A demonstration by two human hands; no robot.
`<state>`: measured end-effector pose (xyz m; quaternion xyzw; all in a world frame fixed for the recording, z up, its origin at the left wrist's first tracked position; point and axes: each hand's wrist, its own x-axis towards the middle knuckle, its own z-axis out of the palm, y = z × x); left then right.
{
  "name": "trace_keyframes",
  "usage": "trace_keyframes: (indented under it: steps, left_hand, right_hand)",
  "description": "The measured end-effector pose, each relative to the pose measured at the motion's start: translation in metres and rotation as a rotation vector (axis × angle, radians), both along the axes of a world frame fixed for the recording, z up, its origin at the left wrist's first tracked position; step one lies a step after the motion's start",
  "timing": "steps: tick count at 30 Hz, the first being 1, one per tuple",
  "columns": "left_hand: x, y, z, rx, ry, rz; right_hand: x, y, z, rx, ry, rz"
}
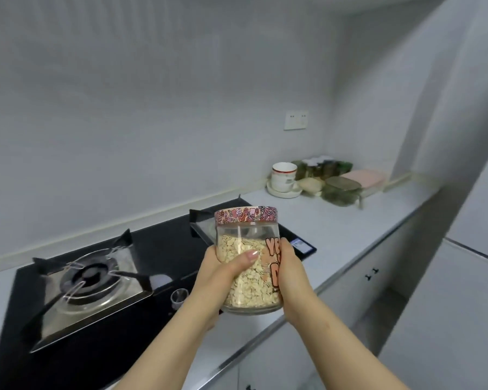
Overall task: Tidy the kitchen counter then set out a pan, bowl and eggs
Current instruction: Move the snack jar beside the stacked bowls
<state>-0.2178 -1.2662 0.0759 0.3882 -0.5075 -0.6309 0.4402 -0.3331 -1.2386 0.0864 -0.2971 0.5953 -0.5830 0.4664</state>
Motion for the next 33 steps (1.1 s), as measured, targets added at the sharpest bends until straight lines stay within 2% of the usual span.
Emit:
trace_keyframes:
  steps: [9, 15, 22, 25, 33]
  left_hand:
    - [-0.183, -0.049, -0.004, -0.007, -0.064, -0.317]
    - [-0.284, -0.124, -0.023, -0.042, -0.082, -0.408]
    - [-0.392, -0.229, -0.023, -0.024, -0.139, -0.365]
    - [-0.43, -0.257, -0.021, -0.05, -0.11, -0.356]
    - [-0.509, -0.313, -0.031, -0.034, -0.069, -0.08]
  right_hand:
    - [-0.181, -0.026, -0.019, 0.045, 0.031, -0.214]
    - [-0.277, -0.083, -0.036, 0.072, 0.053, -0.281]
    - [-0.38, -0.18, -0.034, 0.077, 0.009, -0.306]
    - [-0.418, -0.211, -0.032, 0.075, 0.005, -0.286]
    - [-0.505, -0.299, -0.037, 0.117, 0.032, -0.165]
